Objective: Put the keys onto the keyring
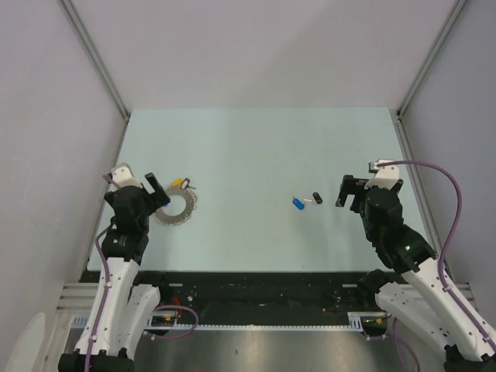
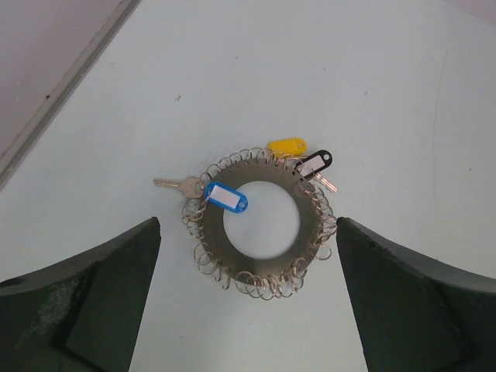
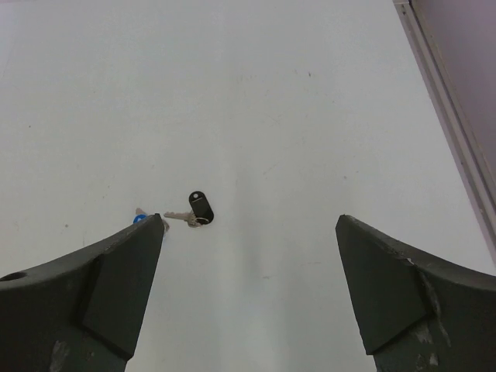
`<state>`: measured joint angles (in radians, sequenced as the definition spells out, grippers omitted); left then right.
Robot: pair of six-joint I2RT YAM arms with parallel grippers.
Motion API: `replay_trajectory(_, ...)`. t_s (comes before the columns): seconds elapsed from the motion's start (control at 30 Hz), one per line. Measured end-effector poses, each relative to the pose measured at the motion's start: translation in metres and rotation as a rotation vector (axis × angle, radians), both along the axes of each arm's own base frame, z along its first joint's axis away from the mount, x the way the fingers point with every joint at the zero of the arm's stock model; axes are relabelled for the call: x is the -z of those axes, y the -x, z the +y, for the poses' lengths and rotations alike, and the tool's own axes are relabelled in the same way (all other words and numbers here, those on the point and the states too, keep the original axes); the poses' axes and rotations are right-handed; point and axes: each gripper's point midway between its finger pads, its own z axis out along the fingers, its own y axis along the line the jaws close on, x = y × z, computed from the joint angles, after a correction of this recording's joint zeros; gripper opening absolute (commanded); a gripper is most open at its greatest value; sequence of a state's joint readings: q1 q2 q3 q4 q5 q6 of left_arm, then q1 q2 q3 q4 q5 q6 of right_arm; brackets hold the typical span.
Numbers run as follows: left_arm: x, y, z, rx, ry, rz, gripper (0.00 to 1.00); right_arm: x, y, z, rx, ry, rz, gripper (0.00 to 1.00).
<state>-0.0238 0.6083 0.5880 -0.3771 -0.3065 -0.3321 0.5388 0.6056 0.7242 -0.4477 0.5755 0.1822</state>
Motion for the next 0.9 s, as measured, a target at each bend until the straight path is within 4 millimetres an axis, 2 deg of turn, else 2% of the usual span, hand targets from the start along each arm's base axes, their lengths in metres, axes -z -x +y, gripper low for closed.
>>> replay_trajectory(0.23, 0.002, -0.001, 0.002, -0.009, -0.001, 0.004, 1.00, -0.002, 0.001, -0.002, 0.009, -0.002, -0.008, 1.00)
replay_trajectory(0.4, 0.018, -0.005, 0.004, -0.020, -0.001, 0.066, 1.00, -0.002, 0.000, 0.003, -0.010, -0.016, -0.006, 1.00)
replay_trajectory(0.57, 0.057, -0.009, 0.003, -0.035, 0.016, 0.219, 1.00, 0.000, 0.000, 0.009, -0.034, -0.043, 0.001, 1.00)
replay_trajectory(0.7, 0.098, -0.006, 0.002, -0.062, 0.049, 0.379, 0.97, -0.003, 0.002, 0.014, -0.064, -0.067, -0.011, 1.00)
replay_trajectory(0.77, 0.113, -0.006, 0.001, -0.077, 0.066, 0.438, 0.91, -0.006, 0.004, 0.016, -0.081, -0.080, -0.023, 1.00)
replay_trajectory(0.9, 0.131, -0.013, 0.003, -0.120, 0.104, 0.513, 0.80, -0.015, 0.011, 0.018, -0.103, -0.101, -0.057, 1.00)
